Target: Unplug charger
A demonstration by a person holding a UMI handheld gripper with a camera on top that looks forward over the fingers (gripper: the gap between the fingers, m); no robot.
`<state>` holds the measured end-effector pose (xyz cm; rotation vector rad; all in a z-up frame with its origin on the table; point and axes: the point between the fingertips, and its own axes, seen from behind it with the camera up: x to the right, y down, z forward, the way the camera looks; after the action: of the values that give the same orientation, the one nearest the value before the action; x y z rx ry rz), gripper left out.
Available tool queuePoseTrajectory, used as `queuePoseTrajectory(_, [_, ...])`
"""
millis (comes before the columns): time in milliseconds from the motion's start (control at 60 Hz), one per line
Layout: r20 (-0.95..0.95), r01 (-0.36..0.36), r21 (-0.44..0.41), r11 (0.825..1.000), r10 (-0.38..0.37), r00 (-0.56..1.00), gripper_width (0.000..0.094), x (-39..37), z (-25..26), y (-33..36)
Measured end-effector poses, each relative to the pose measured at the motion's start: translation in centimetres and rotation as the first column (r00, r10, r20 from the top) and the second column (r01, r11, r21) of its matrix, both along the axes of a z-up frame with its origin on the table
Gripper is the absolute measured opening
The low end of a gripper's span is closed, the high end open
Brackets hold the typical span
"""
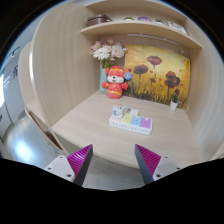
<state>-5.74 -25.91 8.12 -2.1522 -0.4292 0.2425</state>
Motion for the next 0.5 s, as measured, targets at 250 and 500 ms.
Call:
queuePoseTrajectory(250, [-0.011, 0.192, 0.015, 0.981, -0.192, 0.981, 0.0858, -4.6, -2.4, 12.8])
queuePoseTrajectory(500, [-0.004, 0.359, 0.134, 0.924, -0.362, 0.932, 0.0425, -5.1, -4.1, 21.9])
